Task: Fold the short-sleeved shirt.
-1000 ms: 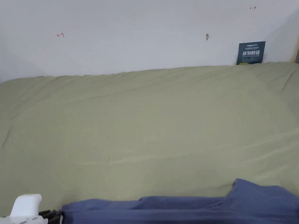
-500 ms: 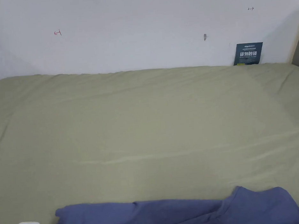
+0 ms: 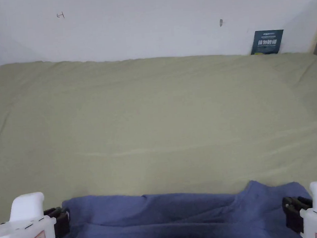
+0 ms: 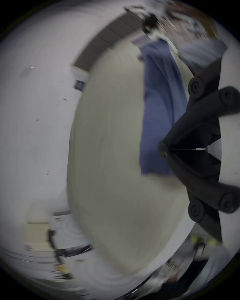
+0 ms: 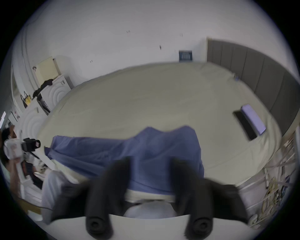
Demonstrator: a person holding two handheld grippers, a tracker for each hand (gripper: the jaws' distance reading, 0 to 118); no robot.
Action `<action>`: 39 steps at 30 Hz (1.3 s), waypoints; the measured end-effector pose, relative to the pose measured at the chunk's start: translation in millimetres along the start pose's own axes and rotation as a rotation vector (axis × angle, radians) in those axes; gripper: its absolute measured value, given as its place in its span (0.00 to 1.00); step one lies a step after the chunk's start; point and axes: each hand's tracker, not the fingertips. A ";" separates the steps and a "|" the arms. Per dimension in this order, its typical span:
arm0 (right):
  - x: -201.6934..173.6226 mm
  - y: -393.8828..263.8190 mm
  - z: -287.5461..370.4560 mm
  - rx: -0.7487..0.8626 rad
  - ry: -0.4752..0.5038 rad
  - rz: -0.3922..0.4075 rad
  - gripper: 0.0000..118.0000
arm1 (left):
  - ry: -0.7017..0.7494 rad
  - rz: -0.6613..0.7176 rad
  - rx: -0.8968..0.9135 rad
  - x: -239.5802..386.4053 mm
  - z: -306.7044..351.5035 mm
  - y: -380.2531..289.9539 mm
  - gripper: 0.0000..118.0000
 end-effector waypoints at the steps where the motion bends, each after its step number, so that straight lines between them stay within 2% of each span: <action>1: -10.2 -1.3 5.5 0.042 -0.011 0.000 0.02 | -0.013 0.026 0.073 5.9 -1.8 32.4 0.00; 3: -27.8 -3.8 14.1 0.084 -0.015 0.030 0.02 | 0.081 -0.101 0.016 -31.4 50.1 75.1 0.00; 4: -36.9 -8.0 17.6 0.110 -0.026 0.037 0.02 | 0.079 -0.129 0.031 -25.2 52.6 100.6 0.00; 6: -47.3 -12.6 21.5 0.140 -0.034 0.058 0.02 | 0.063 -0.114 0.017 -24.4 40.3 84.2 0.00; 9: -61.2 -19.3 28.1 0.189 -0.049 0.075 0.02 | 0.011 -0.003 -0.010 -25.5 8.4 -0.9 0.00; 13: -68.8 -23.4 35.0 0.217 -0.032 0.088 0.02 | -0.004 0.044 -0.038 -47.4 -3.6 -38.1 0.00; 16: -75.8 -24.5 36.8 0.224 -0.038 0.127 0.02 | -0.053 0.092 -0.081 -30.0 -37.5 -90.8 0.00; 19: -77.3 -23.8 38.9 0.230 -0.048 0.124 0.02 | -0.124 0.180 -0.130 2.6 -87.9 -166.5 0.00; 22: -79.0 -22.3 40.3 0.235 -0.071 0.119 0.02 | -0.207 0.267 -0.183 55.7 -136.9 -239.8 0.00; 24: -77.8 -19.9 39.8 0.230 -0.082 0.114 0.02 | -0.272 0.322 -0.193 104.1 -170.8 -264.5 0.00; 25: -76.7 -18.7 39.5 0.224 -0.085 0.108 0.02 | -0.315 0.347 -0.215 139.8 -189.0 -286.2 0.09; 26: -75.9 -18.1 39.2 0.218 -0.089 0.101 0.02 | -0.354 0.367 -0.258 174.8 -201.3 -321.4 0.32; 27: -74.4 -17.5 38.3 0.215 -0.087 0.095 0.02 | -0.395 0.380 -0.294 212.0 -214.7 -346.5 0.72; 28: -73.5 -16.7 36.3 0.206 -0.084 0.096 0.02 | -0.434 0.373 -0.341 247.1 -224.1 -374.2 0.94; 29: -73.5 -16.6 33.7 0.194 -0.088 0.104 0.02 | -0.470 0.376 -0.377 281.0 -232.5 -400.5 1.00; 30: -73.7 -16.9 31.6 0.182 -0.098 0.116 0.02 | -0.484 0.384 -0.390 295.6 -237.1 -413.7 0.99; 32: -73.5 -17.3 30.2 0.173 -0.102 0.117 0.02 | -0.473 0.396 -0.434 294.8 -234.2 -450.3 0.99; 35: -73.9 -16.8 28.1 0.155 -0.098 0.106 0.02 | -0.476 0.395 -0.443 300.0 -251.7 -461.2 0.99; 38: -75.5 -16.2 26.7 0.147 -0.101 0.111 0.02 | -0.587 0.455 -0.439 408.3 -274.3 -467.1 0.99; 39: -75.2 -15.8 24.8 0.140 -0.091 0.109 0.02 | -0.640 0.488 -0.456 465.6 -274.4 -483.2 0.99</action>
